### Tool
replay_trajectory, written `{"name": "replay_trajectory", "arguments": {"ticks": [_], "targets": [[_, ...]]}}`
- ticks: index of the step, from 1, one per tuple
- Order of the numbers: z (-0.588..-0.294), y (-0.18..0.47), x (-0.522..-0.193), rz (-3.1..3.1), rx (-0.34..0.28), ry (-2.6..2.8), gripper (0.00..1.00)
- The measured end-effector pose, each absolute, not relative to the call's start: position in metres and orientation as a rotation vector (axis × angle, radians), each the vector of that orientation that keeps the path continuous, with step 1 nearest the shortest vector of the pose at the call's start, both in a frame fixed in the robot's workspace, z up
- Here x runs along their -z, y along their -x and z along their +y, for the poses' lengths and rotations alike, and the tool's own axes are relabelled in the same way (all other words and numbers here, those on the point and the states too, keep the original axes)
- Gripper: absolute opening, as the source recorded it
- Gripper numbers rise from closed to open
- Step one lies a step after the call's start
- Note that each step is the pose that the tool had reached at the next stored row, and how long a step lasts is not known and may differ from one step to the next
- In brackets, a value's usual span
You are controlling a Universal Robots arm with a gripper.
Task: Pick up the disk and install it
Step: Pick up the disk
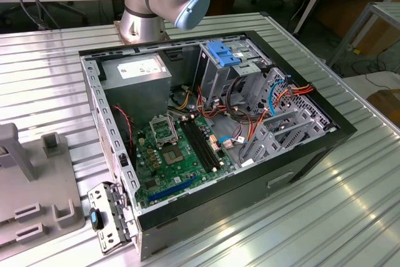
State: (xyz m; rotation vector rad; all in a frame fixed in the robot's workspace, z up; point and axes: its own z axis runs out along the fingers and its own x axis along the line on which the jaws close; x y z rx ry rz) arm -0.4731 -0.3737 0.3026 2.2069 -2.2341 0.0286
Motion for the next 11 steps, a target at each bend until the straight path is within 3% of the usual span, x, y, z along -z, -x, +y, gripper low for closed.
{"name": "replay_trajectory", "arguments": {"ticks": [11], "targets": [[-0.3735,0.4731,-0.3098,-2.234,-0.029,-2.206,0.37]]}}
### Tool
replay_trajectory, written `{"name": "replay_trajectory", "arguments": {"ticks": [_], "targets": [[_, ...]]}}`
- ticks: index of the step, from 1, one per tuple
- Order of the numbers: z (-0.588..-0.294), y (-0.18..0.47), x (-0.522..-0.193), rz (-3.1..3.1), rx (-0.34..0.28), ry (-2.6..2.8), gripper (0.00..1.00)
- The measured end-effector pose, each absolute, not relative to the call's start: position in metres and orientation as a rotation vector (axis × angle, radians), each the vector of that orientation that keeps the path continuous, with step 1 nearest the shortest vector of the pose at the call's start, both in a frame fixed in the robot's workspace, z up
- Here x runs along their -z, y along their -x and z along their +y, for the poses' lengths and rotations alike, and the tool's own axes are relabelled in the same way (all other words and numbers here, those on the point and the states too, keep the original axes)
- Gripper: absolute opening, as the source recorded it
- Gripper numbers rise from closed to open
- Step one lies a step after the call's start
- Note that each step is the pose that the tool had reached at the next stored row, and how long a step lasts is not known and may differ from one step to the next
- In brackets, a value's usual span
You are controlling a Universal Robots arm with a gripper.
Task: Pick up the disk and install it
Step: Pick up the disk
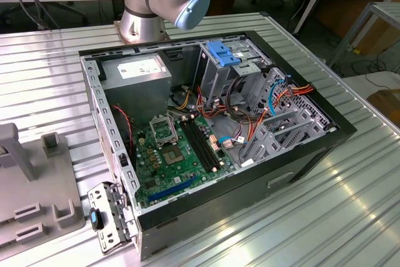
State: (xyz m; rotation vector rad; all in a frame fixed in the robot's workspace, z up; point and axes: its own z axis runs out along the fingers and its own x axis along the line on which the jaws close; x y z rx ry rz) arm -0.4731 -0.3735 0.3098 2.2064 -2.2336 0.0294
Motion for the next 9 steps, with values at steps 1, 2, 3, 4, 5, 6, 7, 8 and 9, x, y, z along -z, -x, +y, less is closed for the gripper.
{"name": "replay_trajectory", "arguments": {"ticks": [1,2,3,4,5,6,7,8,9], "targets": [[-0.374,0.473,-0.311,-2.233,-0.03,-2.206,0.37],[-0.374,0.473,-0.312,-2.233,-0.03,-2.206,0.37],[-0.373,0.473,-0.314,-2.233,-0.031,-2.206,0.37],[-0.373,0.473,-0.315,-2.233,-0.031,-2.206,0.37],[-0.373,0.473,-0.318,-2.232,-0.032,-2.205,0.37],[-0.373,0.473,-0.319,-2.232,-0.032,-2.205,0.37],[-0.373,0.473,-0.321,-2.232,-0.033,-2.205,0.37],[-0.373,0.473,-0.323,-2.232,-0.033,-2.205,0.37],[-0.373,0.473,-0.326,-2.231,-0.034,-2.204,0.37]]}}
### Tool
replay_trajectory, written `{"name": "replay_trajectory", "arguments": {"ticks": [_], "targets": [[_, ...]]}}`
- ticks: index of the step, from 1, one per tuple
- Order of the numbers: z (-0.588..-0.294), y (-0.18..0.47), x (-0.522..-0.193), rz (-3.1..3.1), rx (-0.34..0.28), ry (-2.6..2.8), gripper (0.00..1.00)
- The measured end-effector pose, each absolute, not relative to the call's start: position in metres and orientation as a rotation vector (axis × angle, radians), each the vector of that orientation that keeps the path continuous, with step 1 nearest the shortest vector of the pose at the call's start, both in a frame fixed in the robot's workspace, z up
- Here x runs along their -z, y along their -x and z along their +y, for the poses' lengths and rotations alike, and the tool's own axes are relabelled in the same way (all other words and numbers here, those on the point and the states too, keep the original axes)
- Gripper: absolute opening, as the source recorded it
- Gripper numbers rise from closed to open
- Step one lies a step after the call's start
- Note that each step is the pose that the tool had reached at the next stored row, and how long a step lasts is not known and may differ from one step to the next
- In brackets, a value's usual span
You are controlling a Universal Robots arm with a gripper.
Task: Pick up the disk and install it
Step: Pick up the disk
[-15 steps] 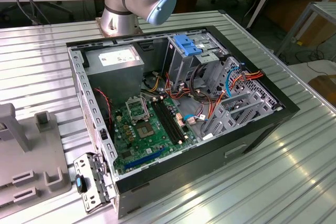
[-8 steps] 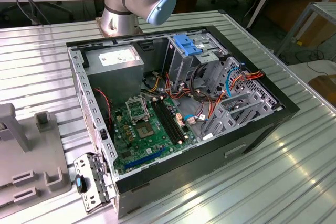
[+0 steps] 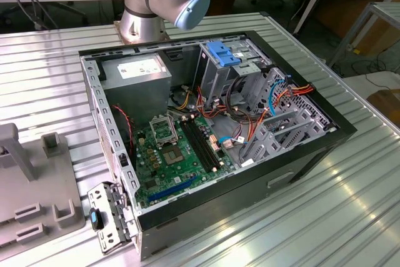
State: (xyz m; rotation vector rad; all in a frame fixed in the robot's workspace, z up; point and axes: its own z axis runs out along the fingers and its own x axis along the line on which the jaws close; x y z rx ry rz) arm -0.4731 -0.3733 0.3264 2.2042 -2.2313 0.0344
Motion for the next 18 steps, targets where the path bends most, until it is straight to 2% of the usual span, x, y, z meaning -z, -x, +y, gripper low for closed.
{"name": "replay_trajectory", "arguments": {"ticks": [18], "targets": [[-0.373,0.473,-0.373,-2.228,-0.041,-2.201,0.37]]}}
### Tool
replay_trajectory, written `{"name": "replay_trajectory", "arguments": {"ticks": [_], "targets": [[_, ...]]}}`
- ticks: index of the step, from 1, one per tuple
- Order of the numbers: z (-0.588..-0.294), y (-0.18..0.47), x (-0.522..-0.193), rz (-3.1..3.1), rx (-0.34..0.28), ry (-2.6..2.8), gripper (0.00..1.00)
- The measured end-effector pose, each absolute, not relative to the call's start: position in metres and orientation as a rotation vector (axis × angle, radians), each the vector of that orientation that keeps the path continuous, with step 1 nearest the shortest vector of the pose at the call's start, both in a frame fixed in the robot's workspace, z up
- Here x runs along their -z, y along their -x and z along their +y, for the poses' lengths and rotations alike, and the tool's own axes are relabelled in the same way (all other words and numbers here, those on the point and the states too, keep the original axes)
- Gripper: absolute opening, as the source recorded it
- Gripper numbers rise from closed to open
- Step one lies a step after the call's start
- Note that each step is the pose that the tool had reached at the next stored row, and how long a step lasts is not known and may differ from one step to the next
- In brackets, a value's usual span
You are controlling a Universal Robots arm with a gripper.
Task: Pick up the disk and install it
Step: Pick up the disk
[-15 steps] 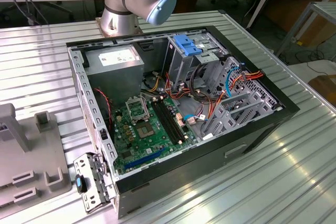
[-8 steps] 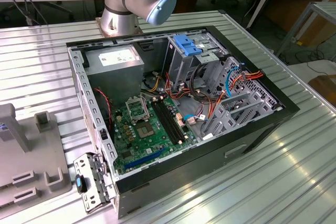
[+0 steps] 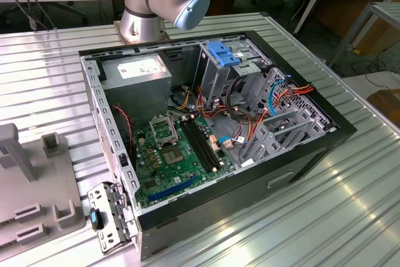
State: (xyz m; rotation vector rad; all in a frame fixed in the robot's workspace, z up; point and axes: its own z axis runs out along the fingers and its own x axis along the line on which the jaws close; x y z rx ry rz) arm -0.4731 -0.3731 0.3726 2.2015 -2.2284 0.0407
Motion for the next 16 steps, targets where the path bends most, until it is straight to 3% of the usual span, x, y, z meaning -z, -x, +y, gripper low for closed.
{"name": "replay_trajectory", "arguments": {"ticks": [16], "targets": [[-0.373,0.473,-0.427,-2.228,-0.041,-2.201,0.37]]}}
